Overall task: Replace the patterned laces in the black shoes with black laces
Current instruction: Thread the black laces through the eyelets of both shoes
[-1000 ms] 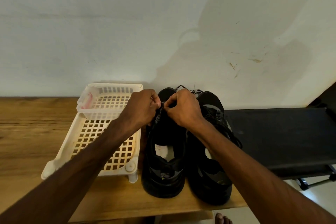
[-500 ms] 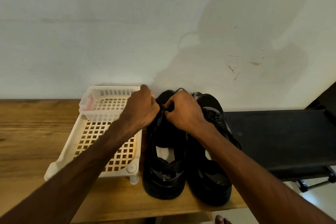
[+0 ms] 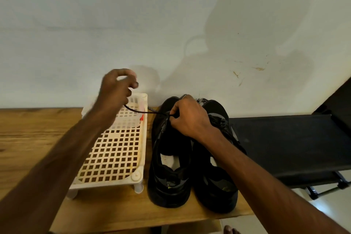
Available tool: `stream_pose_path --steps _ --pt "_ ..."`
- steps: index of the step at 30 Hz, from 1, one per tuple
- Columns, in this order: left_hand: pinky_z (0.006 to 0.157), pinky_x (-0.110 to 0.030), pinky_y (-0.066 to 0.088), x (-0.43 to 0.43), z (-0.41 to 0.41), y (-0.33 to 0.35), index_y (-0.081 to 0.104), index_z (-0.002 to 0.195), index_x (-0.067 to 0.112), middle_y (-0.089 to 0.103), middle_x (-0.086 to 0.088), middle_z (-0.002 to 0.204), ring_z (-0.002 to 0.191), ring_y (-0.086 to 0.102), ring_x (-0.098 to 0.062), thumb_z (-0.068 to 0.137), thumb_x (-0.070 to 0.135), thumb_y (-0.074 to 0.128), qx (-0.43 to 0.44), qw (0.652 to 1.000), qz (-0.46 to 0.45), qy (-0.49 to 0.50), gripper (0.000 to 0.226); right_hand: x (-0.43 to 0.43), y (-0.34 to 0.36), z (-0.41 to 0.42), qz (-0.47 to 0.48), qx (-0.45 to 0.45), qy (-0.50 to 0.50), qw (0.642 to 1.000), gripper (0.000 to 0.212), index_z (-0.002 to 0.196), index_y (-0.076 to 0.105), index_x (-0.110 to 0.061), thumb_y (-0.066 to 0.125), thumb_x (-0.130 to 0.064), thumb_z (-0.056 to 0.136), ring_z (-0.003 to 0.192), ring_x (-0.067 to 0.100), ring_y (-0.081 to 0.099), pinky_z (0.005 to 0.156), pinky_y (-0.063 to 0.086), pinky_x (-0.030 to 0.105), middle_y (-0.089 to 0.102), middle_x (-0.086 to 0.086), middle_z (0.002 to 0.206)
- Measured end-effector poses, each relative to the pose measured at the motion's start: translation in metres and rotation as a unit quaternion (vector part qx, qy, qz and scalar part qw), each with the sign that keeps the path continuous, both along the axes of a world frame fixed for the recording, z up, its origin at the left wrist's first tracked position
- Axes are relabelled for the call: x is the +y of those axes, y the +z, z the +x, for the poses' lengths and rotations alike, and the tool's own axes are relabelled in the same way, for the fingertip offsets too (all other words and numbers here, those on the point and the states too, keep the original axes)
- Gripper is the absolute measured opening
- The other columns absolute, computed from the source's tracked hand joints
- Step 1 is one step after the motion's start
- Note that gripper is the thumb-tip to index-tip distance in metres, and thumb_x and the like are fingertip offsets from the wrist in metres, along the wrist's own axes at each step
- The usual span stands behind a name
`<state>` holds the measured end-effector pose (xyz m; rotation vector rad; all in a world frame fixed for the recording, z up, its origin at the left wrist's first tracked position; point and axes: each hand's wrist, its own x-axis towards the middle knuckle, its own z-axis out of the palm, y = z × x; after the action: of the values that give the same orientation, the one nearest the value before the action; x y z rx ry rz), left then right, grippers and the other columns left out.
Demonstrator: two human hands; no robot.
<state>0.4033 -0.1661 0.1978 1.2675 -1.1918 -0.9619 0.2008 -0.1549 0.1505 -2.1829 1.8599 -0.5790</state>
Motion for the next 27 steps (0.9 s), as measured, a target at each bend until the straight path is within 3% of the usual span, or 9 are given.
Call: stream_pose_path --steps 2,4,9,14,16,19,22,24,27 --pt "0.059 -0.021 0.045 0.003 -0.009 -0.016 0.065 0.103 0.033 0.071 0.017 0.083 0.060 0.055 0.002 0.092 0.028 0.066 -0.332 0.940 -0.068 -0.046 0.012 0.003 0.009 -0.003 -0.003 0.008 -0.008 1.000 0.009 0.085 0.076 -0.021 0.072 -0.029 0.083 0.078 0.017 0.065 0.071 0.060 0.036 0.066 0.001 0.098" --pt "0.074 -0.028 0.047 0.009 -0.021 -0.026 0.070 0.107 0.036 0.072 0.019 0.095 0.082 0.061 0.000 0.087 0.035 0.070 -0.518 0.846 -0.088 -0.093 0.019 0.006 0.021 -0.006 0.016 -0.006 -0.021 1.000 0.015 0.080 0.077 -0.019 0.070 -0.032 0.082 0.070 0.016 0.067 0.068 0.060 0.035 0.072 0.000 0.083" --pt "0.070 -0.028 0.040 0.011 -0.036 -0.030 0.076 0.107 0.035 0.075 0.009 0.103 0.097 0.067 -0.013 0.094 0.044 0.065 -0.604 0.787 -0.074 -0.099 0.019 0.013 0.047 -0.020 0.078 -0.277 -0.028 0.957 0.029 0.079 0.071 0.002 0.066 -0.025 0.087 0.051 0.017 0.052 0.055 0.052 0.034 0.064 0.002 0.061" --pt "0.062 -0.025 0.042 0.012 -0.032 -0.029 0.075 0.086 0.028 0.072 0.015 0.073 0.075 0.067 -0.002 0.100 0.041 0.058 -0.499 0.859 -0.037 -0.103 0.026 0.015 0.070 -0.045 0.153 -0.588 0.012 0.794 0.024 0.109 0.072 -0.009 0.066 -0.023 0.090 0.054 0.007 0.028 0.047 0.016 0.022 0.052 -0.007 0.071" --pt "0.073 -0.029 0.053 0.009 -0.031 -0.032 0.074 0.086 0.025 0.073 0.015 0.070 0.073 0.069 0.000 0.101 0.037 0.057 -0.453 0.886 -0.019 -0.101 0.025 0.012 0.067 -0.050 0.149 -0.609 0.027 0.778 0.029 0.116 0.074 -0.013 0.066 -0.023 0.091 0.055 0.006 0.029 0.045 0.015 0.021 0.055 -0.008 0.080" --pt "0.087 -0.033 0.054 0.005 -0.028 -0.031 0.071 0.079 0.028 0.073 0.019 0.069 0.075 0.068 0.005 0.104 0.036 0.052 -0.402 0.911 -0.036 -0.087 0.033 0.014 0.059 -0.047 0.146 -0.524 0.016 0.839 0.026 0.114 0.077 -0.018 0.073 -0.018 0.088 0.049 0.004 0.033 0.039 0.024 0.016 0.065 -0.012 0.078" --pt "0.072 -0.017 0.045 0.005 -0.026 -0.016 0.072 0.080 0.025 0.072 0.018 0.070 0.066 0.063 0.012 0.107 0.032 0.048 -0.318 0.944 -0.069 -0.047 0.037 0.016 0.045 -0.042 0.146 -0.375 0.016 0.915 0.023 0.108 0.078 -0.017 0.082 -0.018 0.085 0.055 0.002 0.059 0.052 0.047 0.015 0.071 -0.007 0.074" --pt "0.058 -0.017 0.040 0.006 -0.023 -0.001 0.072 0.091 0.016 0.078 0.009 0.084 0.053 0.057 0.003 0.107 0.034 0.048 -0.188 0.979 -0.064 -0.041 0.034 0.016 0.037 -0.042 0.121 -0.235 0.024 0.964 0.024 0.106 0.077 -0.019 0.084 -0.022 0.083 0.072 0.006 0.067 0.066 0.051 0.012 0.074 0.001 0.086" --pt "0.048 -0.018 0.028 0.009 -0.012 0.021 0.059 0.092 0.019 0.078 -0.004 0.104 0.054 0.040 -0.006 0.108 0.034 0.047 0.117 0.990 -0.039 -0.061 0.025 0.015 0.030 -0.042 0.128 -0.131 0.018 0.983 0.027 0.111 0.072 -0.021 0.082 -0.019 0.085 0.072 0.003 0.069 0.061 0.048 0.005 0.076 -0.001 0.086"
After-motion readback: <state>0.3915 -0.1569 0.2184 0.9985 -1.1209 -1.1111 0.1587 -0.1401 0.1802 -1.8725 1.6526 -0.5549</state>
